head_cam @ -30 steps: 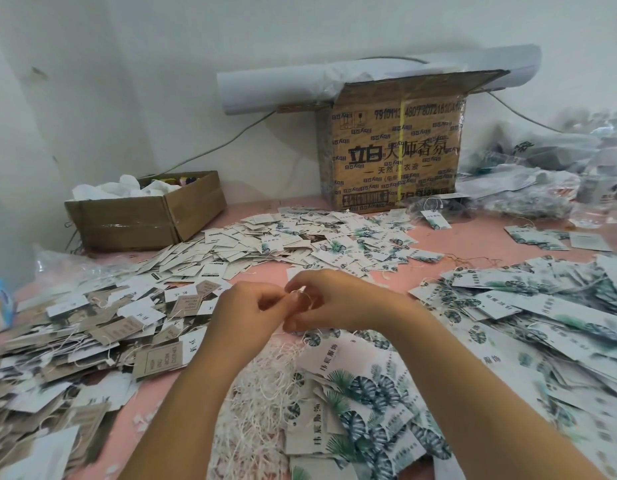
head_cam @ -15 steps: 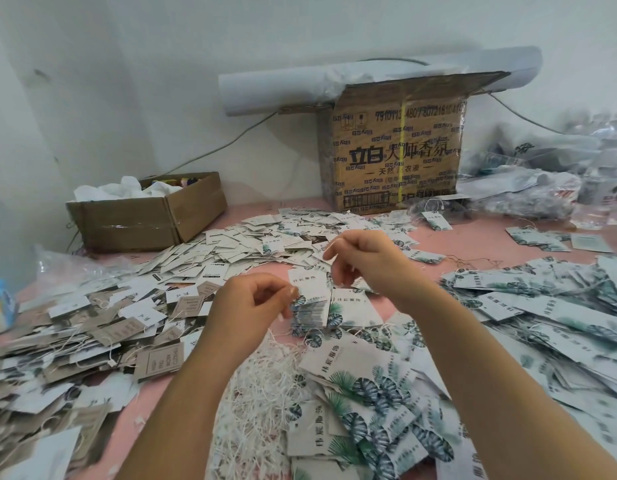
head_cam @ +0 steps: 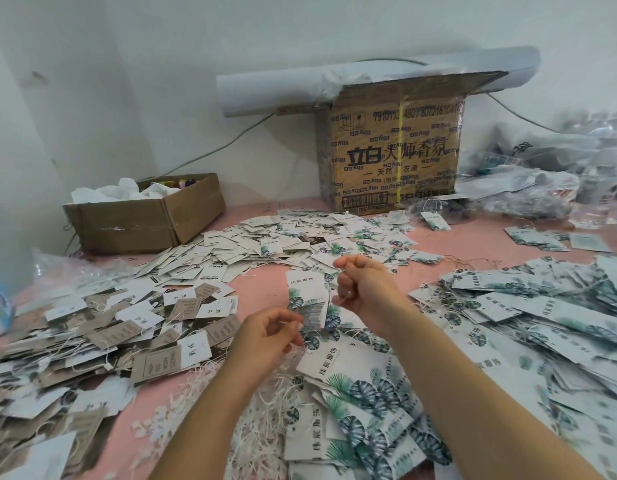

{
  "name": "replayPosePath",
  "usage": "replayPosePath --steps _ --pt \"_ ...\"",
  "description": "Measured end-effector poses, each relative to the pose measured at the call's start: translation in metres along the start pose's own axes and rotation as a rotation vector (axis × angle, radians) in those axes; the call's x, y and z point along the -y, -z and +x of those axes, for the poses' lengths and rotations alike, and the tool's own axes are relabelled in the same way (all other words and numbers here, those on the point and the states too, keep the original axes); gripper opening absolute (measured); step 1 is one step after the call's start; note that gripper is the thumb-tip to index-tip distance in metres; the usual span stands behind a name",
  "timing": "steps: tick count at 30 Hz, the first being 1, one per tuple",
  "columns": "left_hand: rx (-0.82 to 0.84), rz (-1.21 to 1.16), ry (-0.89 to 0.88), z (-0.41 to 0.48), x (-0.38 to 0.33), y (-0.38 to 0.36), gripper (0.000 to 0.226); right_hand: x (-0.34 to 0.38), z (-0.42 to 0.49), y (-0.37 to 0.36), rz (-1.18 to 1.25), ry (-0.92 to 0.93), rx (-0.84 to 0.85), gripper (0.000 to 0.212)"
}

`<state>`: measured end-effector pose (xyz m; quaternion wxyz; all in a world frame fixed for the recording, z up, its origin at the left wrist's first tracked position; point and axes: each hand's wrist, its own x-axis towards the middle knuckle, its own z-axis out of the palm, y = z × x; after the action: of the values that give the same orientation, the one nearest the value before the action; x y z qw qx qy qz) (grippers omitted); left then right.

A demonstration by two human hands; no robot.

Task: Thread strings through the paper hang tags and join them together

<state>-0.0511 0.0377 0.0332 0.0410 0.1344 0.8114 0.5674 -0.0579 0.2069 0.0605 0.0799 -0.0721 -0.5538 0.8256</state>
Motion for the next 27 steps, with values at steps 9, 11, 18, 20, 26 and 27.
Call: replayPosePath --steps 9,11,18,20,26,27 --pt "-0.243 0.319 -0.172 0.002 0.026 -0.024 0.041 -0.035 0.001 -0.001 -1.307 0.339 0.040 0.050" --pt "-0.219 0.348 -0.142 0.003 0.029 -0.025 0.043 -0.040 0.000 -0.003 -1.422 0.348 0.033 0.048" --pt "-0.180 0.343 -0.142 0.002 0.032 -0.025 0.044 -0.037 0.002 -0.005 -1.502 0.447 -0.008 0.031" --pt "-0.188 0.332 -0.155 0.002 0.033 -0.024 0.046 -0.036 0.002 -0.004 -1.523 0.490 -0.007 0.026" --pt "-0.211 0.263 -0.249 0.000 0.032 -0.023 0.059 -0.034 -0.006 -0.008 -1.533 0.855 0.077 0.030" --pt "-0.229 0.230 -0.267 0.000 0.030 -0.022 0.059 -0.034 -0.008 -0.009 -1.523 0.905 0.101 0.029"
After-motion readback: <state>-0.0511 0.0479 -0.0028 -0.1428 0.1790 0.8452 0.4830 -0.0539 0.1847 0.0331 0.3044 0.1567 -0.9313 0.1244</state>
